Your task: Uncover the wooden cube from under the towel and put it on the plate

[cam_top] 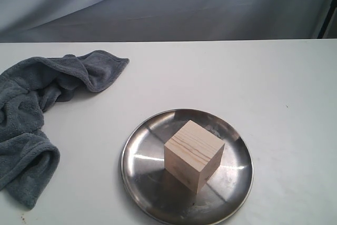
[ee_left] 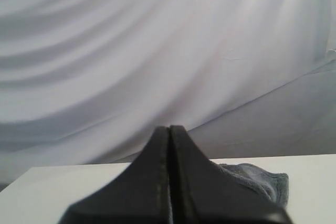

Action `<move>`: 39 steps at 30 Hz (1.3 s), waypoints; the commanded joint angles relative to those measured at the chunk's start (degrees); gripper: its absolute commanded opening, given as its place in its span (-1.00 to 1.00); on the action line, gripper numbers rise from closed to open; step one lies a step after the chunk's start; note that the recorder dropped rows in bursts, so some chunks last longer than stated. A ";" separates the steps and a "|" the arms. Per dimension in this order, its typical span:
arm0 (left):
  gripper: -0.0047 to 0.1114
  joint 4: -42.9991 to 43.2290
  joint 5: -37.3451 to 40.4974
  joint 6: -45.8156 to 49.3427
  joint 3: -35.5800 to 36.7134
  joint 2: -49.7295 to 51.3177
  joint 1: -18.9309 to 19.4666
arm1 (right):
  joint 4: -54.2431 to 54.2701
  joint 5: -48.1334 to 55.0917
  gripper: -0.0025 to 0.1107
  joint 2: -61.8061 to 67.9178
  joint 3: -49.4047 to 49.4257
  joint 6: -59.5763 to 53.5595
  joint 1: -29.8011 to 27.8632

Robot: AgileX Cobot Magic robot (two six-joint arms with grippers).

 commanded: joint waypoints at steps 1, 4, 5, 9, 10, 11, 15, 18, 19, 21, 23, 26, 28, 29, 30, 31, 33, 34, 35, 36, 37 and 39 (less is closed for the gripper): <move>-0.92 0.26 -0.77 0.00 2.97 -0.13 0.17 | 0.10 -0.03 -0.96 -0.21 0.18 0.02 -0.02; -0.92 0.26 -0.77 0.00 3.91 -0.13 0.17 | 0.10 -0.03 -0.96 -0.21 0.18 0.02 -0.02; -0.92 0.26 -0.30 0.00 3.91 -0.13 0.17 | 0.10 -0.03 -0.96 -0.21 0.18 0.02 -0.02; -0.92 0.26 5.45 0.00 3.91 -0.13 0.17 | 0.10 -0.03 -0.96 -0.21 0.18 0.02 -0.02; -0.92 0.26 6.09 0.00 3.91 -0.13 0.17 | 0.10 -0.03 -0.96 -0.21 0.18 0.02 -0.02; -0.92 0.26 6.76 0.00 3.91 -0.13 0.17 | 0.10 -0.03 -0.96 -0.21 0.18 0.02 -0.02; -0.92 0.26 8.06 0.00 3.91 -0.13 0.17 | 0.10 -0.03 -0.96 -0.21 0.18 0.02 -0.02; -0.92 0.26 9.92 0.00 3.91 -0.13 0.17 | 0.10 -0.03 -0.96 -0.21 0.18 0.02 -0.02; -0.92 0.26 10.75 0.00 3.91 -0.13 0.17 | 0.10 -0.03 -0.96 -0.21 0.18 0.02 -0.02; -0.92 0.26 12.60 0.37 3.91 -0.13 0.17 | 0.10 -0.03 -0.96 -0.21 0.18 0.02 -0.02; -0.92 0.26 13.28 0.37 3.91 -0.13 0.17 | 0.10 -0.03 -0.96 -0.21 0.18 0.02 -0.02; -0.92 0.26 13.07 0.37 3.91 -0.13 0.17 | 0.10 -0.03 -0.96 -0.21 0.18 0.02 -0.02; -0.92 0.26 12.95 0.37 3.91 -0.13 0.17 | 0.10 -0.03 -0.96 -0.21 0.18 0.02 -0.02; -0.92 0.26 12.95 0.37 3.91 -0.13 0.17 | 0.10 -0.03 -0.96 -0.21 0.18 0.02 -0.02; -0.92 0.26 12.95 0.37 3.91 -0.13 0.17 | 0.10 -0.03 -0.96 -0.21 0.18 0.02 -0.02; -0.92 0.26 12.95 0.37 3.91 -0.13 0.17 | 0.10 -0.03 -0.96 -0.21 0.18 0.02 -0.02; -0.92 0.00 12.44 0.00 3.91 -0.13 0.17 | 0.10 -0.03 -0.96 -0.21 0.18 0.02 -0.02; -0.92 0.00 12.29 0.00 3.91 -0.13 0.17 | 0.10 -0.03 -0.96 -0.21 0.18 0.02 -0.02; -0.92 0.00 12.29 0.00 3.91 -0.13 0.17 | 0.10 -0.03 -0.96 -0.21 0.18 0.02 -0.02; -0.92 0.00 12.29 0.00 3.91 -0.13 0.17 | 0.10 -0.03 -0.96 -0.21 0.18 0.02 -0.02; -0.92 0.00 12.29 0.00 3.91 -0.13 0.17 | 0.10 -0.03 -0.96 -0.21 0.18 0.02 -0.02; -0.92 0.00 12.29 0.00 3.91 -0.13 0.17 | 0.10 -0.03 -0.96 -0.21 0.18 0.02 -0.02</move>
